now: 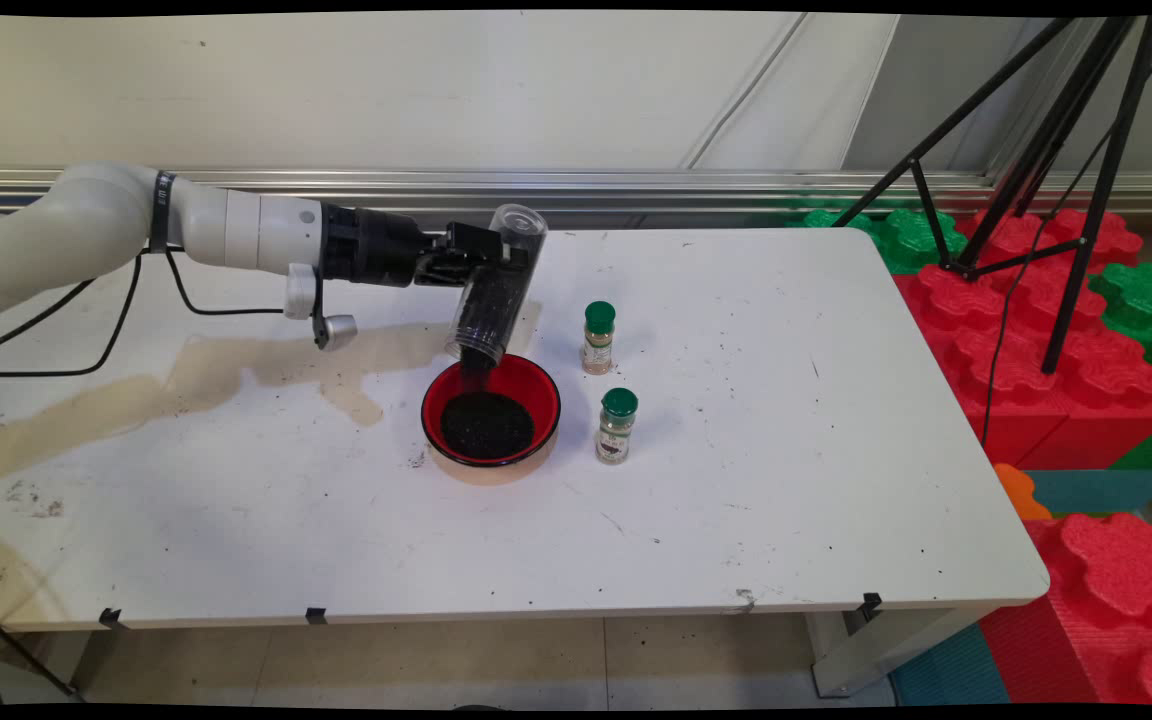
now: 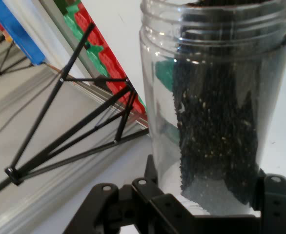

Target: Pour the black seasoning powder in the red bowl

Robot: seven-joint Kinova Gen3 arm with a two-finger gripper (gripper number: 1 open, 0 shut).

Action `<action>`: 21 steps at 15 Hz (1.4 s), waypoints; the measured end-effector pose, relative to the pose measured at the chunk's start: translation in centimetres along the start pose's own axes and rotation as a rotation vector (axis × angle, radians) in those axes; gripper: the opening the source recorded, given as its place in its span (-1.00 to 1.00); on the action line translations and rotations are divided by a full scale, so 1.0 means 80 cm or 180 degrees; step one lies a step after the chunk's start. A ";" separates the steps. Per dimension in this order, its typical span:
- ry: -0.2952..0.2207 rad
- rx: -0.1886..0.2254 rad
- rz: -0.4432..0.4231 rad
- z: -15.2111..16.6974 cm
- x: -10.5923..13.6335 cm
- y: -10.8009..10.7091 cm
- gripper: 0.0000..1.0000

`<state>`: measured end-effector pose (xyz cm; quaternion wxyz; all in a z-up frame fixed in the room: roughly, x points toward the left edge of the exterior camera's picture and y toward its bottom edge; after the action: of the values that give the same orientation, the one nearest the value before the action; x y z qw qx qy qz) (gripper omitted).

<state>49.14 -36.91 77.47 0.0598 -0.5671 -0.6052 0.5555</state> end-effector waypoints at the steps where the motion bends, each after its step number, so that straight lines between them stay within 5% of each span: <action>1: -0.0005 -0.0006 -0.0047 0.000 0.000 0.000 -1.00; 21: -0.0030 -0.0175 -0.1568 -0.013 -0.006 0.007 -1.00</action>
<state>50.38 -36.73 77.72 0.1752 -0.4012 -0.7404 0.5100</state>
